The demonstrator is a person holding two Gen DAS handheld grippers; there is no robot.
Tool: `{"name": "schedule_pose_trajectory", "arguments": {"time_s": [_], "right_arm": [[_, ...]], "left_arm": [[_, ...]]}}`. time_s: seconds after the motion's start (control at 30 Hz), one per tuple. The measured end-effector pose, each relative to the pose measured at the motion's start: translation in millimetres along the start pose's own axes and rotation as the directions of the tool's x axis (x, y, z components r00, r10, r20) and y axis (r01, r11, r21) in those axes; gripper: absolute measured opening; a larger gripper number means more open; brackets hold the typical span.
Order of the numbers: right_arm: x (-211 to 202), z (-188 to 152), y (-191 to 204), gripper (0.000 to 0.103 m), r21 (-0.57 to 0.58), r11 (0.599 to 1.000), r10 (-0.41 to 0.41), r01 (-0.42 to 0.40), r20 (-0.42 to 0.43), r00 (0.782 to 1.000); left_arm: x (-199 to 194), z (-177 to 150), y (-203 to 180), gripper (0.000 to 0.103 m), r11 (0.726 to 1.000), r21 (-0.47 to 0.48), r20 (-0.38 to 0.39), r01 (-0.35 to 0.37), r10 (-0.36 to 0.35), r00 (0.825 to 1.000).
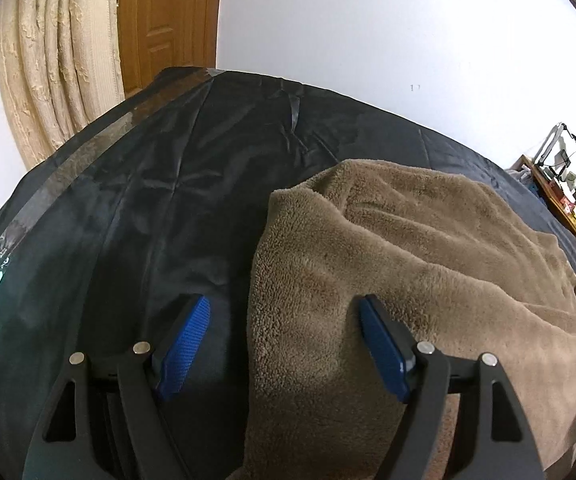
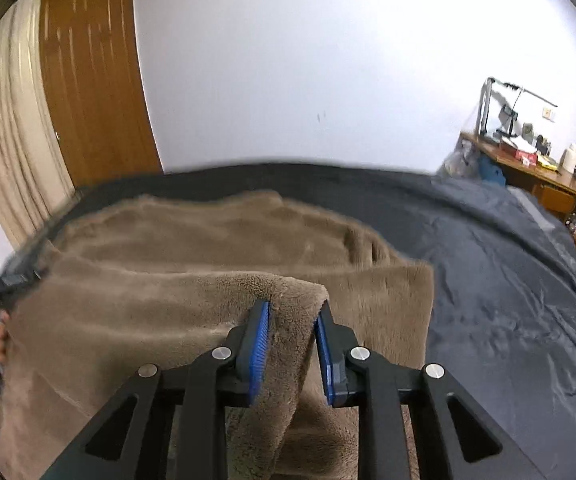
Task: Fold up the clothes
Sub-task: 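Move both open grippers to the end of the folded fleece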
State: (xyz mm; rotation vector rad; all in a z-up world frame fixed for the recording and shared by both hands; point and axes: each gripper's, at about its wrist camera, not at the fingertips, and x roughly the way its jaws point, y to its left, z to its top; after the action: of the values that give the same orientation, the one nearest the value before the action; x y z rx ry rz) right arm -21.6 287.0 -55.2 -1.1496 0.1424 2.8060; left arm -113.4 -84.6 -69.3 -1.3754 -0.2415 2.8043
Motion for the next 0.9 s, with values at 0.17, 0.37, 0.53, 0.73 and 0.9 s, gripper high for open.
{"name": "schedule_pose_trajectory", "arguments": {"time_s": [0.17,0.37,0.53,0.73,0.9], "right_arm": [[18,-7,-19,0.056,0.078,0.996,0.052,-0.045,-0.09,0.995],[-35,3,-21,0.075,0.099,0.994,0.049,-0.053,0.047,0.998],[-43,-8,24,0.078,-0.053,0.986,0.161,-0.16,0.027,0.986],[-9,-30,62,0.078,-0.153,0.972,0.165,-0.181,-0.108,0.98],[1,-43,66,0.081,-0.198,0.968,0.137,-0.156,-0.108,0.985]], "left_arm": [[-5,1,-4,0.081,1.0,0.001,-0.007,0.004,-0.004,1.0],[-39,10,-10,0.081,0.997,0.031,0.024,0.066,-0.066,0.998],[-76,-9,-51,0.082,0.961,0.208,0.029,0.182,-0.192,0.981],[-34,-33,-69,0.084,0.956,0.268,-0.062,0.118,-0.105,0.993],[-26,-34,-67,0.086,0.956,0.264,-0.054,0.124,-0.114,0.992]]}}
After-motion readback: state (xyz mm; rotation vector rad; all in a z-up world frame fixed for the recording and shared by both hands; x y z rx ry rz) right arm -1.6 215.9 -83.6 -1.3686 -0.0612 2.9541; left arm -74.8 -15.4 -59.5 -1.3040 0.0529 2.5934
